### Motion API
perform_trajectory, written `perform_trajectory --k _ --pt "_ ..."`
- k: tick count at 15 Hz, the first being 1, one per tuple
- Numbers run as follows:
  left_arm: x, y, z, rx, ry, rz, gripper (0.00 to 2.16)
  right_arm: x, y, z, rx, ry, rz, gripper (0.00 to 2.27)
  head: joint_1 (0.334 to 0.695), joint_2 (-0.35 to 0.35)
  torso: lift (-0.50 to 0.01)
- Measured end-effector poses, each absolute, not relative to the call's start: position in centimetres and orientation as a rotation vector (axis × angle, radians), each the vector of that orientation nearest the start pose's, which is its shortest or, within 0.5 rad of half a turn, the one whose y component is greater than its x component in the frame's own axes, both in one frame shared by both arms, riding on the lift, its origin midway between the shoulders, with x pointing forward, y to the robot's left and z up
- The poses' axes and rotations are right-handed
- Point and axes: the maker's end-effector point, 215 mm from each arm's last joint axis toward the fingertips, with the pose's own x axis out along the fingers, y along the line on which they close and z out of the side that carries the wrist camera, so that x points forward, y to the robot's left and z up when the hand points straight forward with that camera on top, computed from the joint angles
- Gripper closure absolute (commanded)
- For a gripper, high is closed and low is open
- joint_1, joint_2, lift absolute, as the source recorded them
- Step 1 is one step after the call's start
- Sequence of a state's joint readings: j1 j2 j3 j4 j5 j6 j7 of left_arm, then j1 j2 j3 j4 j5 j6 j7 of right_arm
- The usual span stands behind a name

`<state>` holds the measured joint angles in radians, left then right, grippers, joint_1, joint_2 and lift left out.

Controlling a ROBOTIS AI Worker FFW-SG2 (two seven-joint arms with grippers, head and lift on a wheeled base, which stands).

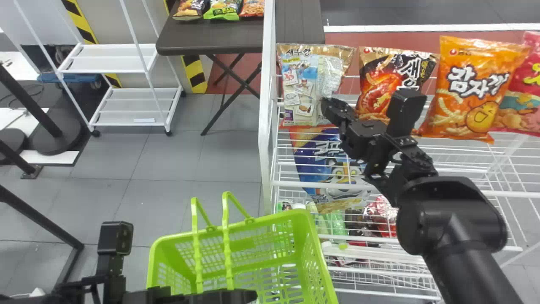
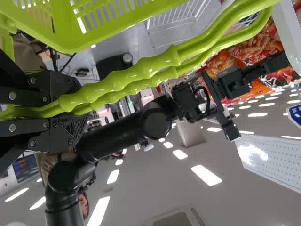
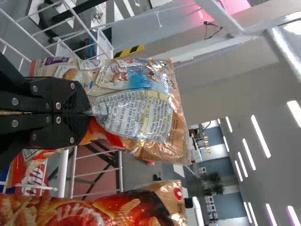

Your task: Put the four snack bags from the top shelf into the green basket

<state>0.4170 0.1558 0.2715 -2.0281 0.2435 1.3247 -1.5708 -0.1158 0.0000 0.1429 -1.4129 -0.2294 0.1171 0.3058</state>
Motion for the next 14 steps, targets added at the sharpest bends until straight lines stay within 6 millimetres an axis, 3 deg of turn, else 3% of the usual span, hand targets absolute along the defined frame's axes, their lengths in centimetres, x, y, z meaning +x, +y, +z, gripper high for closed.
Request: perform_trajectory --k 2,5,9,11,13,14 --pt "23.3 13.5 -38.9 -1.018 0.86 -1.194 2.15 58.4 -8.8 -37.5 0.237 0.162 0.434 2.26 0.695 0.069 0.0" --pt "23.7 14.1 -38.6 -1.013 0.847 -1.184 2.15 53.9 -11.7 -37.9 0.262 0.241 0.386 2.26 0.695 0.036 0.0" --pt "24.8 14.5 -38.4 -1.006 0.833 -1.183 2.15 45.0 -13.8 -37.7 0.31 0.375 0.369 2.26 0.695 0.013 0.0" --pt "25.1 14.6 -38.3 -1.002 0.828 -1.184 2.15 40.9 -12.9 -38.1 0.331 0.461 0.396 2.26 0.695 0.025 0.0" --pt "25.2 14.6 -38.2 -1.005 0.822 -1.181 2.15 36.9 -10.2 -39.3 0.362 0.589 0.458 2.26 0.695 0.061 0.0" --pt "25.2 14.6 -38.2 -1.006 0.82 -1.182 2.15 35.2 -8.8 -40.0 0.371 0.651 0.49 2.26 0.695 0.114 0.0"
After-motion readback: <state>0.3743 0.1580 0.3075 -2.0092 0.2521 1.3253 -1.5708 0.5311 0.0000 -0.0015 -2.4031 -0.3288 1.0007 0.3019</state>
